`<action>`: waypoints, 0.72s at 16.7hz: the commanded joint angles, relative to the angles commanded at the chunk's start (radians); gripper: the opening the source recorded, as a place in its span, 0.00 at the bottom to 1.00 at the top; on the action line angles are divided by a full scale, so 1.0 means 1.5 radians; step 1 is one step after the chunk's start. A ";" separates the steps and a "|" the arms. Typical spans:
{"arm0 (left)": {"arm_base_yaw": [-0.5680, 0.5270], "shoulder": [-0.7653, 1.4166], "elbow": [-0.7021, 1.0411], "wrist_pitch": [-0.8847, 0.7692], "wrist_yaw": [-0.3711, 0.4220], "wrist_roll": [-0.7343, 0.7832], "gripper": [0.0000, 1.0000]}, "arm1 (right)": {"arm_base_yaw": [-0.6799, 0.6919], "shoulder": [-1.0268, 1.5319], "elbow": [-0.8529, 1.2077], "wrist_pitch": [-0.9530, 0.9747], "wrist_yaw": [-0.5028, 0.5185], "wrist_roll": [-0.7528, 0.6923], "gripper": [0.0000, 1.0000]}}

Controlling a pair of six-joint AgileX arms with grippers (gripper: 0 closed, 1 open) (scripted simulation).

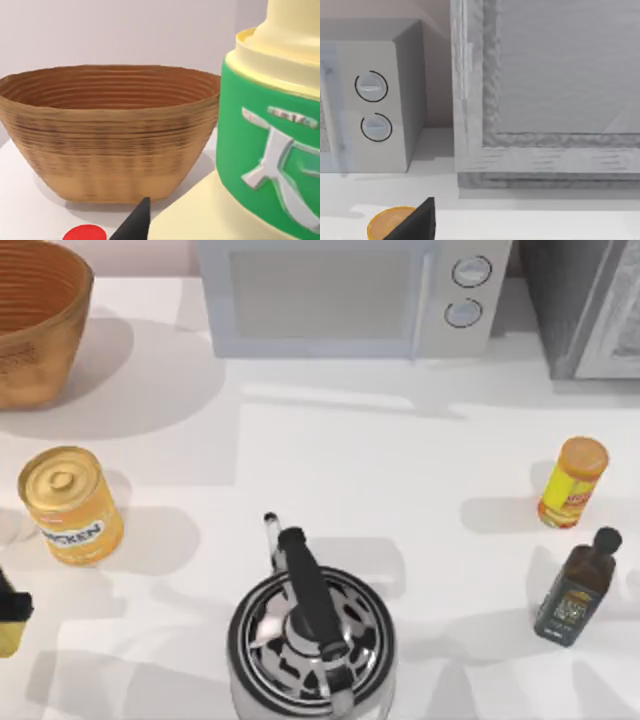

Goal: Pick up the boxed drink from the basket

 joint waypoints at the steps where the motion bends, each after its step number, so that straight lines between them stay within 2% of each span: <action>1: 0.000 0.000 0.000 0.000 0.000 0.000 0.00 | 0.000 0.000 0.000 0.000 0.000 0.000 1.00; 7: -0.001 0.012 0.000 0.007 -0.009 0.001 0.00 | 0.000 0.000 0.000 0.000 0.000 0.000 1.00; 9: -0.013 0.045 0.004 0.032 -0.044 0.000 0.00 | 0.000 0.000 0.000 0.000 0.000 0.000 1.00; 12: -0.044 0.125 0.018 0.103 -0.135 0.002 0.00 | 0.000 0.000 0.000 0.000 0.000 0.000 1.00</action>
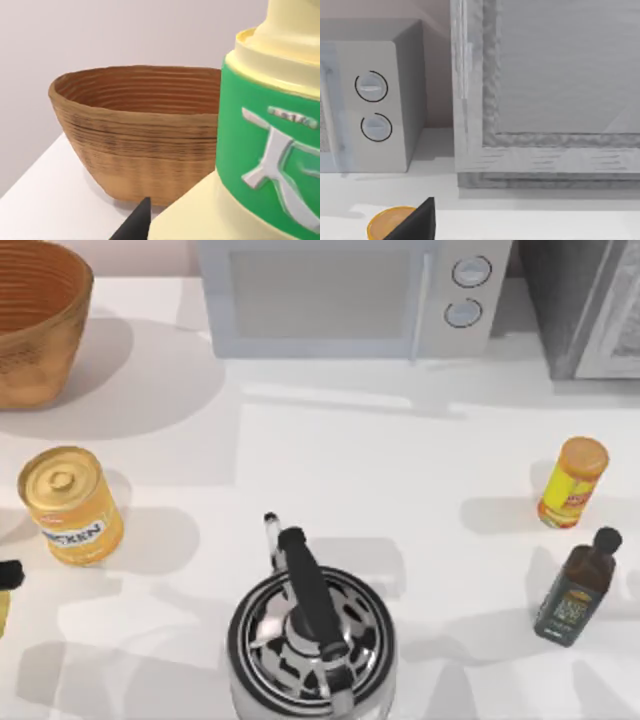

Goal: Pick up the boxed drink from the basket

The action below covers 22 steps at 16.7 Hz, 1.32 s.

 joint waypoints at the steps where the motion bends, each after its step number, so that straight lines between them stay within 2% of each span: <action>1: -0.012 0.032 0.006 0.029 -0.037 0.001 0.00 | 0.000 0.000 0.000 0.000 0.000 0.000 1.00; 8: -0.103 0.269 0.051 0.238 -0.309 0.013 0.00 | 0.000 0.000 0.000 0.000 0.000 0.000 1.00; 12: -0.138 0.361 0.065 0.316 -0.411 0.015 0.00 | 0.000 0.000 0.000 0.000 0.000 0.000 1.00; 15: -0.148 0.385 0.069 0.336 -0.439 0.015 0.00 | 0.000 0.000 0.000 0.000 0.000 0.000 1.00; 22: -0.139 0.407 0.062 0.356 -0.433 0.016 0.00 | 0.000 0.000 0.000 0.000 0.000 0.000 1.00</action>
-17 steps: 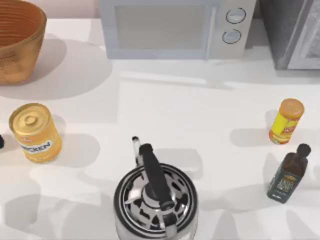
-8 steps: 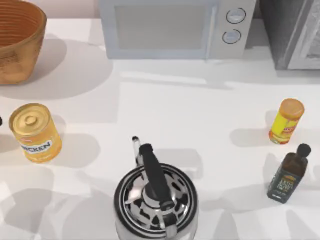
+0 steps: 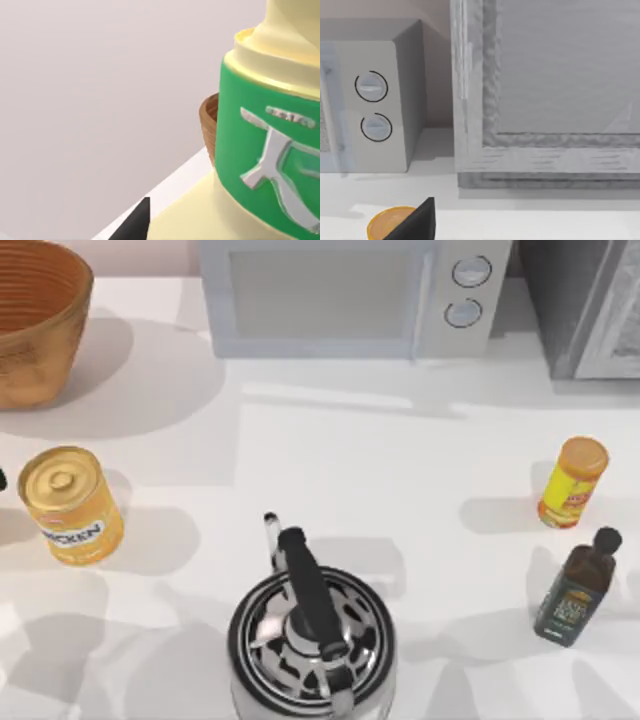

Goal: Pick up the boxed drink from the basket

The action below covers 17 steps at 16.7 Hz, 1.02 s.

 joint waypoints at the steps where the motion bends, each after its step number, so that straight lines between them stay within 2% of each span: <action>1: 0.005 0.019 -0.002 0.020 0.005 0.000 0.00 | 0.000 0.000 0.000 0.000 0.000 0.000 1.00; 12: 0.103 0.351 -0.024 0.383 0.107 -0.001 0.00 | 0.000 0.000 0.000 0.000 0.000 0.000 1.00; 17: 0.122 0.400 -0.029 0.436 0.130 -0.001 0.00 | 0.000 0.000 0.000 0.000 0.000 0.000 1.00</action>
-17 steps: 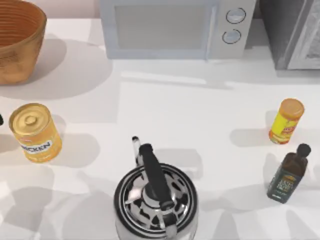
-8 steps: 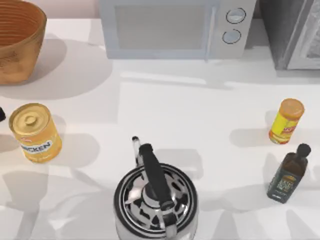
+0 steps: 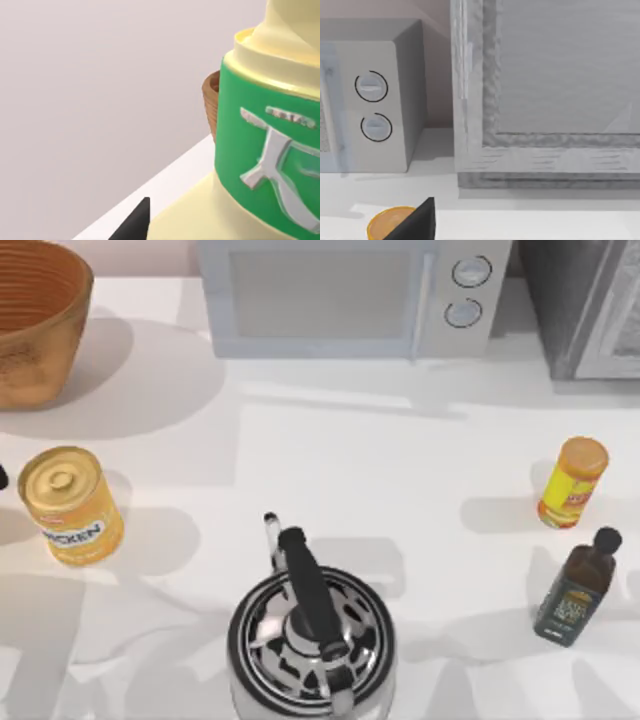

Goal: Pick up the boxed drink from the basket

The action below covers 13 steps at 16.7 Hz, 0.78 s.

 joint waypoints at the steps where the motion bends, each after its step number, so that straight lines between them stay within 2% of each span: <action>1: 0.000 0.000 0.000 0.000 0.000 0.000 0.00 | 0.000 0.000 0.000 0.000 0.000 0.000 1.00; 3: 0.000 0.000 0.000 0.000 0.000 0.000 0.00 | 0.000 0.000 0.000 0.000 0.000 0.000 1.00; 13: 0.000 0.000 0.000 0.000 0.000 0.000 0.75 | 0.000 0.000 0.000 0.000 0.000 0.000 1.00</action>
